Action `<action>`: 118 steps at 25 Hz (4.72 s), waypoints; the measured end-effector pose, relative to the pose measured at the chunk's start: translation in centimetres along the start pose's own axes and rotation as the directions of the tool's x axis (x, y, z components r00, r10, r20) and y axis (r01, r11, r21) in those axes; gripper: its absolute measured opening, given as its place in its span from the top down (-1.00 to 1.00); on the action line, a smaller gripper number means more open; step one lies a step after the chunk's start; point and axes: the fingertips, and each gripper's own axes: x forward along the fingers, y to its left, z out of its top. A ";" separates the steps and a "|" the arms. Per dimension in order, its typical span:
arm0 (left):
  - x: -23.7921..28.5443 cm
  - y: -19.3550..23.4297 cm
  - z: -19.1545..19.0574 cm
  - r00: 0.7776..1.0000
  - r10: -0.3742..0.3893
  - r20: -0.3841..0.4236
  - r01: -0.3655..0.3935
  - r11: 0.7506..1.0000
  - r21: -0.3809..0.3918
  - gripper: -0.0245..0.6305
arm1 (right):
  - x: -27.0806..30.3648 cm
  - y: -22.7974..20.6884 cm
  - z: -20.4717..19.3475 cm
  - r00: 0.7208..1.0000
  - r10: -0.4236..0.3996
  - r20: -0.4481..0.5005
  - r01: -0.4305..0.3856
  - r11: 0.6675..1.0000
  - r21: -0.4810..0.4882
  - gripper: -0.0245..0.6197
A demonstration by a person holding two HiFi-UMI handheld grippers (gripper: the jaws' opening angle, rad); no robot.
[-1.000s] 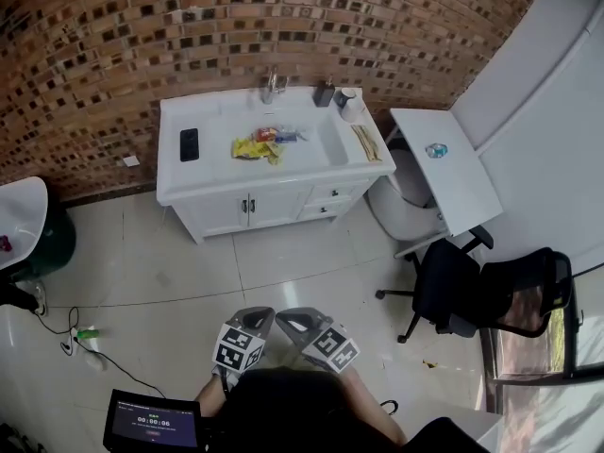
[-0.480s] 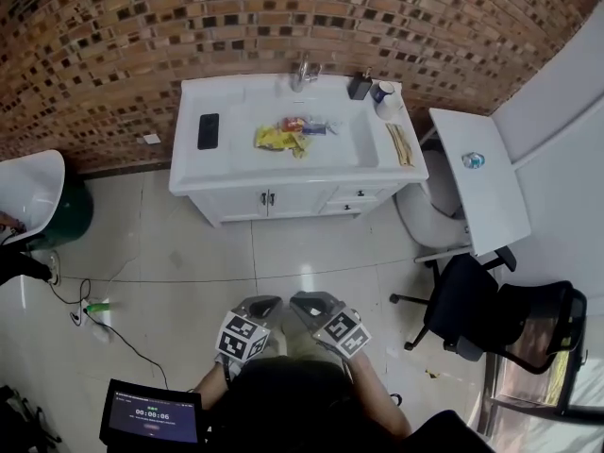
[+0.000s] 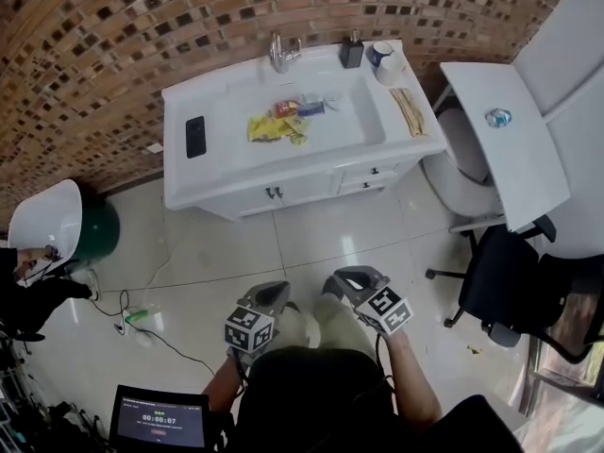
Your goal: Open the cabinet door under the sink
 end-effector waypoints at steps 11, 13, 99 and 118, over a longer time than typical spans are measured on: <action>7.9 8.5 -2.8 0.993 0.113 0.011 -0.111 0.984 -0.138 0.88 | 3.7 -8.2 -2.9 0.997 -0.067 0.039 0.062 0.991 0.122 0.95; 10.1 10.9 -3.1 0.992 0.122 0.031 -0.116 0.983 -0.141 0.88 | 5.6 -8.6 -4.0 0.996 -0.074 0.059 0.064 0.987 0.150 0.95; 28.8 38.0 -10.9 0.916 0.392 -0.084 -0.396 0.918 -0.039 0.71 | 12.3 -8.6 -15.1 0.999 -0.036 -0.026 0.042 0.951 0.308 0.95; 25.2 36.3 -14.9 0.891 0.446 -0.078 -0.453 0.875 -0.171 0.69 | 9.9 -8.5 -15.3 0.999 0.004 -0.049 0.008 0.967 0.253 0.95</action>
